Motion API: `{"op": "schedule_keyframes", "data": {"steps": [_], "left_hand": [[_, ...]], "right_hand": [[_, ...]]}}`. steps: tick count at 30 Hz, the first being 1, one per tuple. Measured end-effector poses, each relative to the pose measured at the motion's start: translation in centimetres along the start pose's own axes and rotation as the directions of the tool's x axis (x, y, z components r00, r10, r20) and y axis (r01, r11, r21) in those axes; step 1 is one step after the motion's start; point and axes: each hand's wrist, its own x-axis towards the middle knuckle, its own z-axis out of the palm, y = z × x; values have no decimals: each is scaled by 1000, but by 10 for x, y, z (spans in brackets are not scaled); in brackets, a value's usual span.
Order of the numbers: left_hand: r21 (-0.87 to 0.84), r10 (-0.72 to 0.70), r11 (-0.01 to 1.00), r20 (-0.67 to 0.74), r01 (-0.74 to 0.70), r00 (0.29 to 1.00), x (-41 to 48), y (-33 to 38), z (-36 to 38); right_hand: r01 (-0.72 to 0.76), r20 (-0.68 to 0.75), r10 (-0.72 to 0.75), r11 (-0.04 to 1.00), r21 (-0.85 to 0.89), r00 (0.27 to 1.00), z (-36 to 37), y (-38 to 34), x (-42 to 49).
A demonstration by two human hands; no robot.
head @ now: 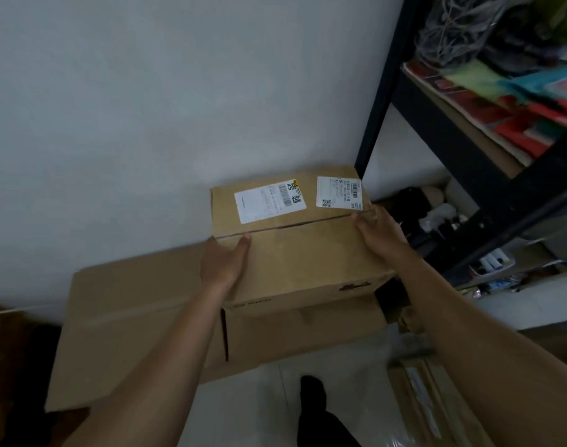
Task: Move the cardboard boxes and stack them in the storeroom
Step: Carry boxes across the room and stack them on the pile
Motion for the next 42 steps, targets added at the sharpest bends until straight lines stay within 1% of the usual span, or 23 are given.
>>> {"op": "schedule_keyframes", "data": {"steps": [6,9,12,20,23,26,28,30,35,38,40,42], "left_hand": [[-18,13,1000,91,-11,996,25,3,33],[-39,5,999,105,0,994,26,-3,44],[-37,-47,998,122,52,991,28,-11,49],[-31,-89,995,63,91,994,24,-8,54],[-10,-83,996,56,84,995,20,-1,54],[17,-47,999,46,46,998,15,4,51],[45,12,999,35,-13,999,9,12,48],[45,65,997,43,-67,997,1,23,44],[92,123,987,124,-134,985,-25,41,28],[115,171,974,181,-193,969,-52,37,13],[121,196,967,217,-226,956,-74,30,2],[119,229,957,250,-265,941,-100,19,-12]], "right_hand": [[13,44,-11,999,-36,999,-1,12,53],[-8,25,9,1000,-27,1000,1,21,60],[6,-3,-6,997,-76,1000,12,32,60],[22,-43,-30,985,-173,999,18,34,58],[48,-38,-55,984,-172,998,16,30,55],[109,-23,-116,973,-202,993,13,23,50],[188,-24,-199,955,-230,980,12,14,42],[229,-17,-241,943,-243,970,11,2,31],[188,51,-182,955,-230,982,11,-24,-14],[207,100,-189,952,-225,977,10,-27,-58],[197,91,-182,957,-211,979,12,-24,-94],[187,43,-182,963,-196,982,14,-16,-131]]}}
